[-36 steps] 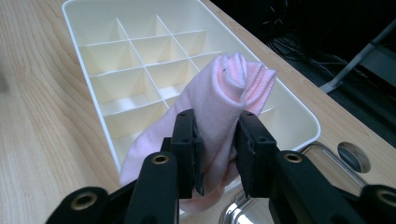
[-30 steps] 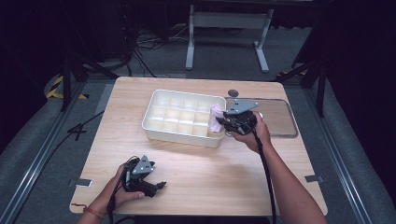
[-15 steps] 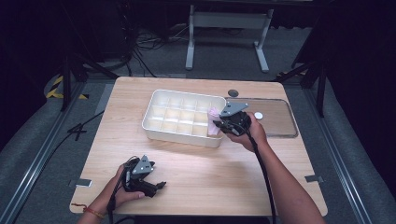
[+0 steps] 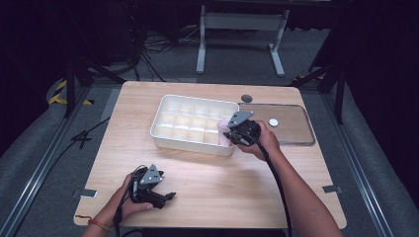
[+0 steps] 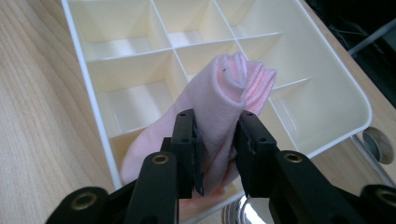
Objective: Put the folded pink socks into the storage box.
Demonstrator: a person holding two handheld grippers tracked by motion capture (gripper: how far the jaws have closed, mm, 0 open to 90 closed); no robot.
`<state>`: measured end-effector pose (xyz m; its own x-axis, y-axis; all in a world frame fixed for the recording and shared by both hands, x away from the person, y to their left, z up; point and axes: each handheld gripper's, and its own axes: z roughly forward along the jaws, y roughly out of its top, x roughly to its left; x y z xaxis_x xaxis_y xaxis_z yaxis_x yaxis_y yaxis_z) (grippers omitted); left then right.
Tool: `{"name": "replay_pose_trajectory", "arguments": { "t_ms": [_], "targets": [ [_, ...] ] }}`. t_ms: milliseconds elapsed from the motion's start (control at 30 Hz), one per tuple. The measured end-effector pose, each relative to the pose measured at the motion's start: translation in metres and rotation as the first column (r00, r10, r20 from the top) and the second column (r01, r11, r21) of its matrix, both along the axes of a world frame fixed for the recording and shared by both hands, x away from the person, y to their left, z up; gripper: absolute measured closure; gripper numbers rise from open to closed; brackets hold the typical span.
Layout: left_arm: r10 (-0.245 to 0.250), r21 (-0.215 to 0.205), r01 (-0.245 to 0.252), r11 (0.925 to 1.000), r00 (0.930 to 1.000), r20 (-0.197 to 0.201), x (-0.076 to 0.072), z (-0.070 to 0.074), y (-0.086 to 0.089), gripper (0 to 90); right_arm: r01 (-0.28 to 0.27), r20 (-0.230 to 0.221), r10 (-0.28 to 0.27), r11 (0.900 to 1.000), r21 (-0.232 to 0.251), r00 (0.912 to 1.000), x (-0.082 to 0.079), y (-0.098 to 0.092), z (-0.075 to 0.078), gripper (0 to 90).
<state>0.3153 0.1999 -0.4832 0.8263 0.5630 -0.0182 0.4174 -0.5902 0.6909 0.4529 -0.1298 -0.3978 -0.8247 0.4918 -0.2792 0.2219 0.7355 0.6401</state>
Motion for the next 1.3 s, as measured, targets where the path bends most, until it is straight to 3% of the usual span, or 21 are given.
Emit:
{"name": "replay_pose_trajectory", "arguments": {
  "t_ms": [267,433,767,1200,1300],
  "targets": [
    [0.002,-0.004,-0.002,1.0,1.0,-0.001,0.0,0.0,0.0,14.2,-0.008,-0.062,0.007,1.0,-0.026,0.998,0.004,0.0,-0.006,70.6],
    [0.001,0.0,-0.001,1.0,1.0,-0.001,0.0,0.0,0.0,14.2,-0.043,-0.104,0.037,0.997,-0.058,0.9939,0.006,0.002,-0.009,70.5],
    [-0.001,0.003,0.001,1.0,1.0,0.0,0.0,0.0,0.0,14.2,-0.055,-0.127,0.043,0.994,-0.093,0.991,0.008,0.004,-0.012,70.0],
    [-0.001,0.002,0.001,1.0,1.0,0.0,0.0,0.0,0.0,14.2,-0.05,-0.178,0.036,0.996,-0.073,0.9833,0.012,0.003,-0.014,66.7],
    [-0.002,0.002,0.002,1.0,1.0,0.0,0.0,0.0,0.0,14.2,-0.048,-0.185,0.036,0.997,-0.06,0.9821,0.012,0.002,-0.012,60.3]
  ]
}}
